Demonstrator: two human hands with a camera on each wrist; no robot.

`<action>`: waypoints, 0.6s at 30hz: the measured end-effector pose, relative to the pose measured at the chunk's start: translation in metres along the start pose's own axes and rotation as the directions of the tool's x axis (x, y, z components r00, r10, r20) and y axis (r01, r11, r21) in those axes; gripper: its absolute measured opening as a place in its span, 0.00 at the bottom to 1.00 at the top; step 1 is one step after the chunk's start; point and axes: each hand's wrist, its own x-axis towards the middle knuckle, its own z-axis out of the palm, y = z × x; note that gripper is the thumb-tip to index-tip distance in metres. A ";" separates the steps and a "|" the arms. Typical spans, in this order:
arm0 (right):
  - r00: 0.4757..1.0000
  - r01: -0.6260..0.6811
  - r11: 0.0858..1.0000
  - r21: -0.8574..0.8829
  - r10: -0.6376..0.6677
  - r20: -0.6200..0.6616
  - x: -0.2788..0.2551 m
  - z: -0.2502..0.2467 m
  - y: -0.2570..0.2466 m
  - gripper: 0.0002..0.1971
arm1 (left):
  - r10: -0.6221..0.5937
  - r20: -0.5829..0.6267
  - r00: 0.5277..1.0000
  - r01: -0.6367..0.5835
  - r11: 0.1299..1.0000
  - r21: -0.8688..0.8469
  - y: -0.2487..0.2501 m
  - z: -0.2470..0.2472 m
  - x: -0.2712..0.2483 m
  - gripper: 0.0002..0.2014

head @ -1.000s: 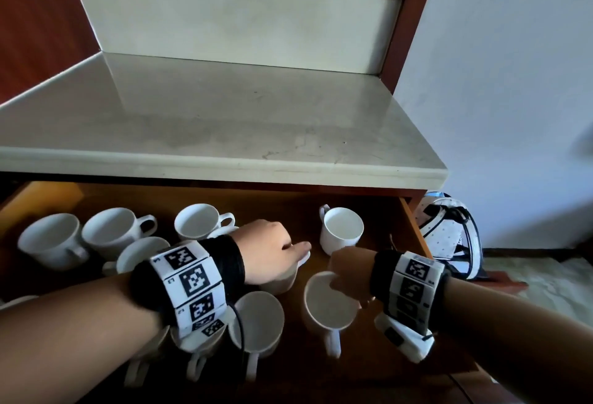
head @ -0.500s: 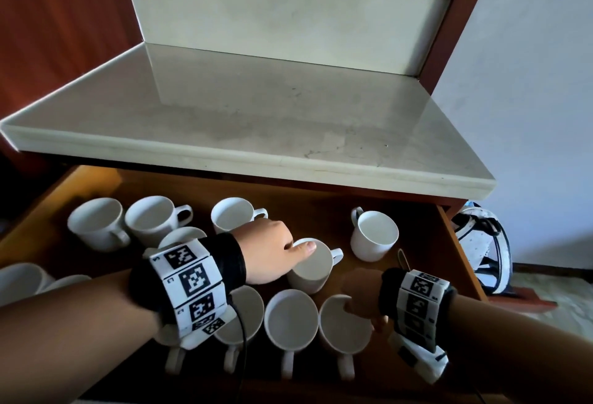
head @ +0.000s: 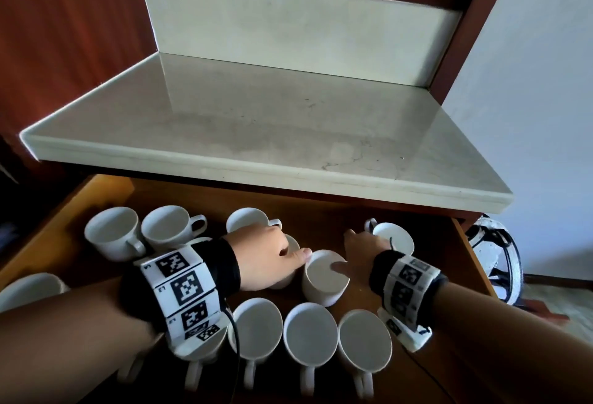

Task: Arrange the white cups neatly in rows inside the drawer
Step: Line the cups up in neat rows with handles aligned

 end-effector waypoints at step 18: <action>0.966 0.041 0.995 0.089 -0.017 -0.260 -0.049 -0.064 0.034 0.10 | -0.014 0.157 0.987 0.037 0.988 -0.148 0.023 0.004 0.014 0.42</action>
